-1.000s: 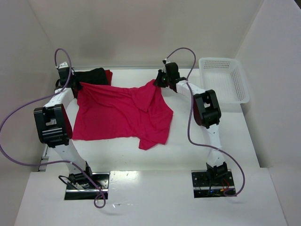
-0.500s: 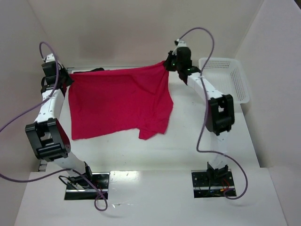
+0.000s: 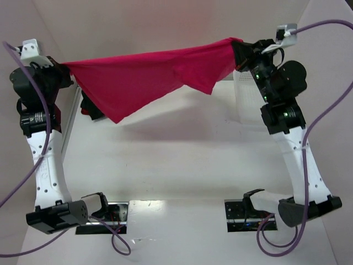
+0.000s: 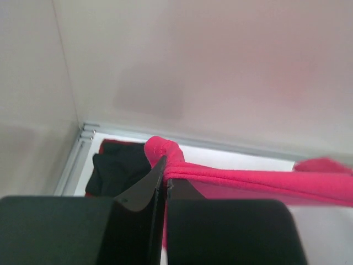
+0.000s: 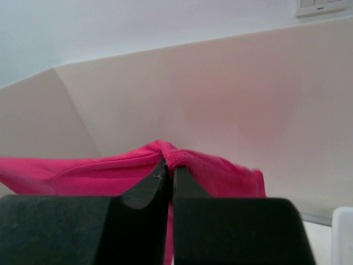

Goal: Fold and stack the t-shirts
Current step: Flatten out the tshirt

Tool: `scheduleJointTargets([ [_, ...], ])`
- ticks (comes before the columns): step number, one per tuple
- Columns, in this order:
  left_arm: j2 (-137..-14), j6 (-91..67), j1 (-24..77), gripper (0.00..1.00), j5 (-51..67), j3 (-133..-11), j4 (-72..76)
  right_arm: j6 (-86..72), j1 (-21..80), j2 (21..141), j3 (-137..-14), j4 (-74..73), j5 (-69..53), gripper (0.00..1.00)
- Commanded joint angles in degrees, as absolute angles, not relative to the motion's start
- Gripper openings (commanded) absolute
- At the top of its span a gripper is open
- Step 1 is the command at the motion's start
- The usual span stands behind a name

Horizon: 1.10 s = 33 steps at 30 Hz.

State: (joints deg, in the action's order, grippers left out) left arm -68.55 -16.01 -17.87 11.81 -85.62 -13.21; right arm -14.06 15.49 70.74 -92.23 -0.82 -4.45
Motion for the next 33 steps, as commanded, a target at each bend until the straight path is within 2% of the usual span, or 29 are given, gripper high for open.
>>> scheduleJointTargets([
  [1,-65.2,-17.2,-18.5,0.0,7.2,-90.8,-15.1,-11.7,14.9,64.3,-88.1,-2.4,-0.1,0.0],
  [5,-64.7,-19.4,-18.5,0.0,6.3,-95.4,-16.7,-12.5,14.9,58.4,-84.2,-4.0,2.2,0.0],
  [11,-63.1,-18.8,-18.5,0.0,4.4,-97.5,-16.7,-12.0,14.9,55.9,-85.7,-8.3,7.0,0.0],
  [22,-66.4,-11.7,-13.6,0.0,-0.2,-94.9,-17.2,-8.8,14.3,62.7,-86.4,-6.6,16.6,0.0],
  [28,-64.0,-6.4,-11.1,0.0,-6.0,-94.1,-19.8,-8.2,8.5,64.1,-86.4,-5.4,15.9,0.0],
  [33,-63.3,-9.0,-11.1,0.0,-4.0,-94.0,-16.4,-7.5,8.5,64.6,-89.2,-3.9,15.1,0.0],
])
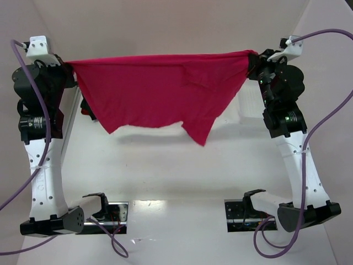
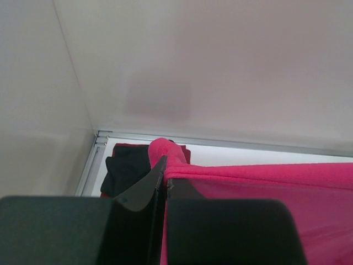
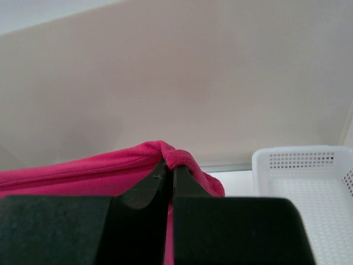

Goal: Fold and stack the t-shirts
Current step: Flatten out the tshirt

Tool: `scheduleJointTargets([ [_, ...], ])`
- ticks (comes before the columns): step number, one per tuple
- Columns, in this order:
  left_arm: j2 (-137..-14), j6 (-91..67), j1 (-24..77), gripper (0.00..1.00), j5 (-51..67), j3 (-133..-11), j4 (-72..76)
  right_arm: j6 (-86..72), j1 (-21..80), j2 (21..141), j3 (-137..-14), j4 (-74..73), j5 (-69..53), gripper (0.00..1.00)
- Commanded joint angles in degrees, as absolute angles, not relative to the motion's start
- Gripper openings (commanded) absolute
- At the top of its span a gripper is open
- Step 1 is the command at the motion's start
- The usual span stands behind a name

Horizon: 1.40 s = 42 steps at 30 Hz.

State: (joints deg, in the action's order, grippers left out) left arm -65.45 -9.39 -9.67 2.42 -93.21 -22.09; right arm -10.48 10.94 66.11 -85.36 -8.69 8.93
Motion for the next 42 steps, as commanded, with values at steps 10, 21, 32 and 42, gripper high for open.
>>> scheduleJointTargets([
  [10,-65.7,-10.5,-11.1,0.0,-6.9,-90.8,-11.4,-5.4,8.5,67.1,-92.5,-3.9,16.9,0.0],
  [21,-54.3,-13.0,-10.5,0.0,-3.9,-83.6,-14.5,-6.9,8.5,52.8,-82.8,-8.6,14.8,0.0],
  [32,-37.1,-13.5,-8.8,0.0,-6.8,-91.1,-26.1,-7.4,8.5,42.5,-97.0,-21.3,10.1,0.0],
  [42,-50.5,-15.6,-6.9,0.0,-6.9,-85.2,-23.0,-12.0,8.5,52.6,-85.5,-17.7,12.4,0.0],
])
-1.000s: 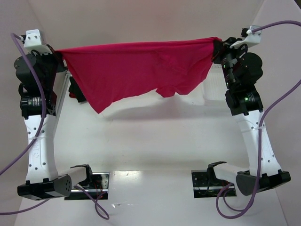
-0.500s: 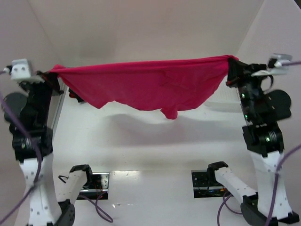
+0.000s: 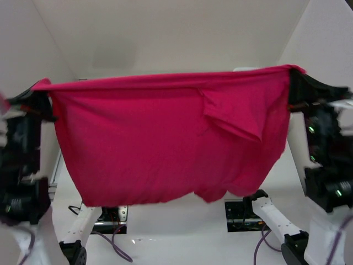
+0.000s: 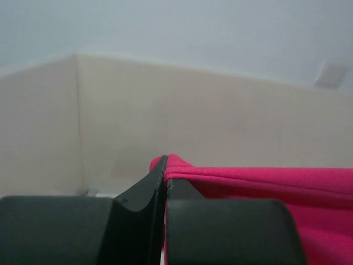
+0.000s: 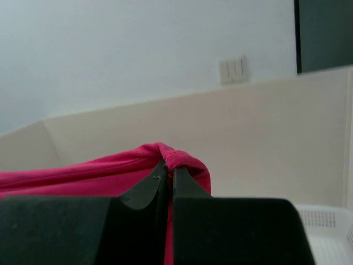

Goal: Fold and stack the t-shirts
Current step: Flatten out the tshirt

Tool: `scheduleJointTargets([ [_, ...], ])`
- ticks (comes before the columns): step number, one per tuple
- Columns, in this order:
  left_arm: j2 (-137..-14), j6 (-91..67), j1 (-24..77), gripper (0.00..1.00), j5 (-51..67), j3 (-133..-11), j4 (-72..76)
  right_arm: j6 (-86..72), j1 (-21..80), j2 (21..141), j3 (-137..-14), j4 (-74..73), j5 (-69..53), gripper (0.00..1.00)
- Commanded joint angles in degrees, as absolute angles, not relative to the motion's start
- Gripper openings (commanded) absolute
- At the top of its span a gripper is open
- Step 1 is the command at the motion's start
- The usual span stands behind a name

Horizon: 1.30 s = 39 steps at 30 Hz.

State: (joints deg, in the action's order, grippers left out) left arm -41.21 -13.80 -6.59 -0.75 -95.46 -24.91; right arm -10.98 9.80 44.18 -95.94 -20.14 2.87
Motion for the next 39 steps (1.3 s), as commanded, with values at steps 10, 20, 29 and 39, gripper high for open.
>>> scheduleJointTargets([
  [10,-65.3,-17.3,-6.9,0.0,-8.5,-60.6,-7.5,-16.1,8.5,66.1,-64.5,-10.2,19.2,0.0],
  [20,-97.3,-14.2,-6.9,0.0,-14.7,-67.6,-0.4,-21.1,8.5,92.6,-67.7,-1.8,15.4,0.0],
  [29,-102.5,-17.8,-6.9,0.0,-10.6,-81.7,5.9,-20.1,8.5,98.7,-80.1,4.7,14.9,0.0],
  [39,-71.4,-16.8,-6.9,0.0,-7.2,-76.1,-0.8,-16.3,8.5,71.8,-74.8,-0.3,12.4,0.0],
])
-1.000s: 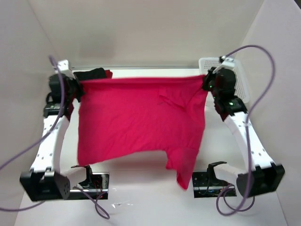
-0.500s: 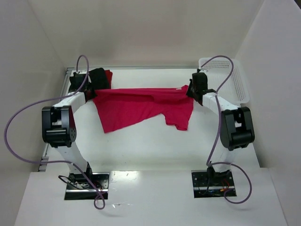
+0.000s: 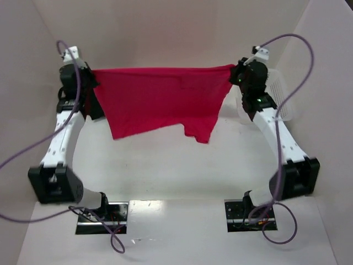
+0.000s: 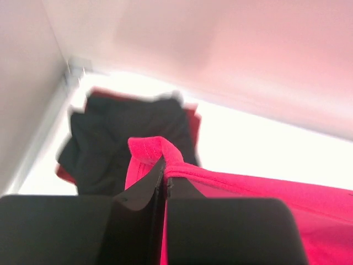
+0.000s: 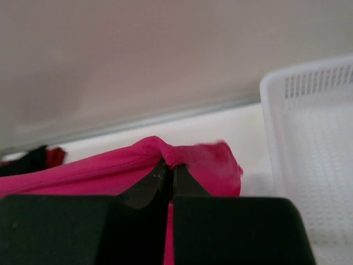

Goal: Fold and stack the t-shirts
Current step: Flatten out the tshirt

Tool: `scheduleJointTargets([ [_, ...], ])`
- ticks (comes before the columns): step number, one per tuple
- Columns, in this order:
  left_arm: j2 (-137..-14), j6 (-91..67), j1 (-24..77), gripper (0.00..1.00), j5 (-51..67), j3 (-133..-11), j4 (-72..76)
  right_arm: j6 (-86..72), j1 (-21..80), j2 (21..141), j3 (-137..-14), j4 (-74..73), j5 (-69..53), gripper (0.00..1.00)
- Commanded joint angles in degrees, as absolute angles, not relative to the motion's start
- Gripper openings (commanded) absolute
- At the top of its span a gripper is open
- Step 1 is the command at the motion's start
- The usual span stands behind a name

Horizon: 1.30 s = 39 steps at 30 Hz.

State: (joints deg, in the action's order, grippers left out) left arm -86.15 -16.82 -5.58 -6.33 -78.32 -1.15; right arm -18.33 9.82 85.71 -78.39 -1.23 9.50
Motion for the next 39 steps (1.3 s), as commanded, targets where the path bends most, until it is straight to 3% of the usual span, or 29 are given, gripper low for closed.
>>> scheduleJointTargets([
  [1,-68.5,-16.8,-6.3,0.0,-7.2,-73.5,-2.5,-16.3,8.5,66.2,-73.5,-1.1,12.4,0.0],
  [6,-48.8,-17.3,-6.3,0.0,-8.0,-69.4,-12.3,-15.6,10.1,50.1,-70.4,-11.5,12.7,0.0],
  [10,-37.2,-17.9,-6.3,0.0,-8.5,-72.5,-21.4,-14.8,10.1,39.9,-76.1,-20.7,11.6,0.0],
  [15,-35.1,-19.9,-5.1,0.0,-10.6,-80.0,-32.3,-13.4,10.1,41.0,-87.4,-28.6,12.9,0.0],
  [18,-38.0,-20.0,-5.1,0.0,-11.2,-80.6,-33.8,-13.4,10.1,43.3,-86.6,-28.7,13.6,0.0],
  [21,-41.6,-21.7,-5.1,0.0,-8.2,-76.3,-32.0,-15.9,10.1,46.1,-78.0,-26.1,13.0,0.0],
  [31,-53.9,-24.8,-5.1,0.0,-7.1,-56.7,-15.2,-18.6,10.1,56.9,-56.1,-13.3,15.2,0.0],
  [39,-81.3,-24.1,-5.1,0.0,-12.6,-57.1,-3.8,-19.7,10.1,78.0,-54.9,-3.4,14.6,0.0],
])
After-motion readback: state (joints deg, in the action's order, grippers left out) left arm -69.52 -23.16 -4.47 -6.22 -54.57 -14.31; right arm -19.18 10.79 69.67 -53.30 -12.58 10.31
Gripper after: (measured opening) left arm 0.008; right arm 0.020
